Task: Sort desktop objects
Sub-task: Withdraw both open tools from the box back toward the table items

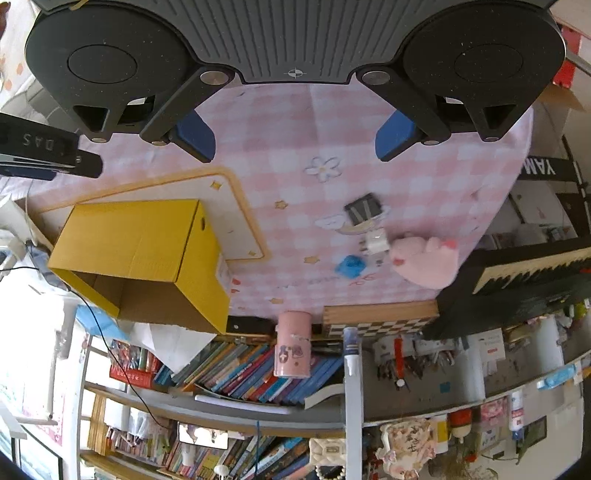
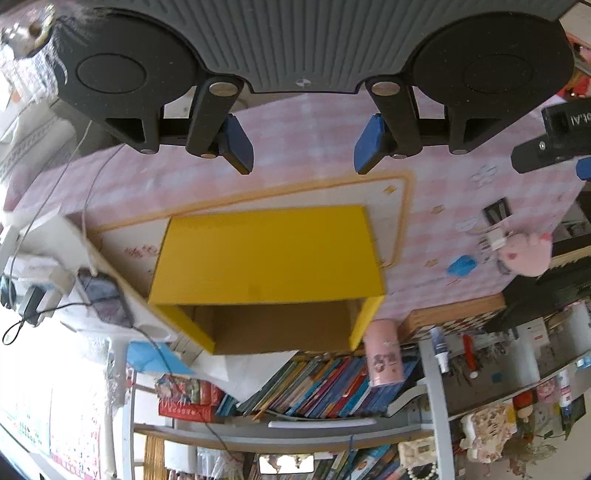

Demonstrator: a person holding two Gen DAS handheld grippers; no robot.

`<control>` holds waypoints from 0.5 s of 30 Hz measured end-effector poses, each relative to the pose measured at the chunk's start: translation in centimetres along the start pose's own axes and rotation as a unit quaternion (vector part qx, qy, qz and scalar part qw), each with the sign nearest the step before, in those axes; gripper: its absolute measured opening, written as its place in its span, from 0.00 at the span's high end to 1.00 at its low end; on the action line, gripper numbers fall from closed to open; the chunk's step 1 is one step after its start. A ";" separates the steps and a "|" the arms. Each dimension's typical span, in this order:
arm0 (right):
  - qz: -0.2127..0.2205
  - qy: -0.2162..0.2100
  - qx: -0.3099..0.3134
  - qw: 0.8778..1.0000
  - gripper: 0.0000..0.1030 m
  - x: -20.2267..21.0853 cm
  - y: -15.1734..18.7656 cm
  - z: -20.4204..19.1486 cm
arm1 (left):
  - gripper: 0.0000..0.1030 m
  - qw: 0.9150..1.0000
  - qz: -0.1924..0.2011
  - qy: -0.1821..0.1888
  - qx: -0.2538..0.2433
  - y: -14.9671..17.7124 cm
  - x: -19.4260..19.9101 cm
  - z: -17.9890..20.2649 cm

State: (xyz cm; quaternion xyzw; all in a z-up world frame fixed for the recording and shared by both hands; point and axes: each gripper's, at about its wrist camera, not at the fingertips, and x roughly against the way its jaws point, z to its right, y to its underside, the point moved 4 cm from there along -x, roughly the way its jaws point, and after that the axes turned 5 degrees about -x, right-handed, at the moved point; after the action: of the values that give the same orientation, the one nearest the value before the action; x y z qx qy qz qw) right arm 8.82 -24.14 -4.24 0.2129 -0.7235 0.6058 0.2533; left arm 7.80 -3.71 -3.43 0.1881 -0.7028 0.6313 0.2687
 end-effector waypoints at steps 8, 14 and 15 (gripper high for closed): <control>-0.002 -0.048 0.024 0.999 0.43 1.4 1.5 -5.5 | 0.08 0.999 0.012 -0.033 0.021 1.4 2.8 -4.7; -0.006 -0.083 0.060 0.995 0.43 1.5 1.7 -9.3 | 0.08 0.997 0.018 -0.059 0.052 2.4 4.2 -7.6; -0.006 -0.088 0.067 0.994 0.43 1.5 1.8 -9.9 | 0.08 0.996 0.020 -0.063 0.057 2.5 4.4 -8.1</control>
State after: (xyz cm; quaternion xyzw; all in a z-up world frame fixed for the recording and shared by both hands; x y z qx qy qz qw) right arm 7.65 -14.08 -3.30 0.2865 -0.6993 0.6304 0.1775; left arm 3.98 4.91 -2.26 0.2285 -0.6849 0.6623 0.2002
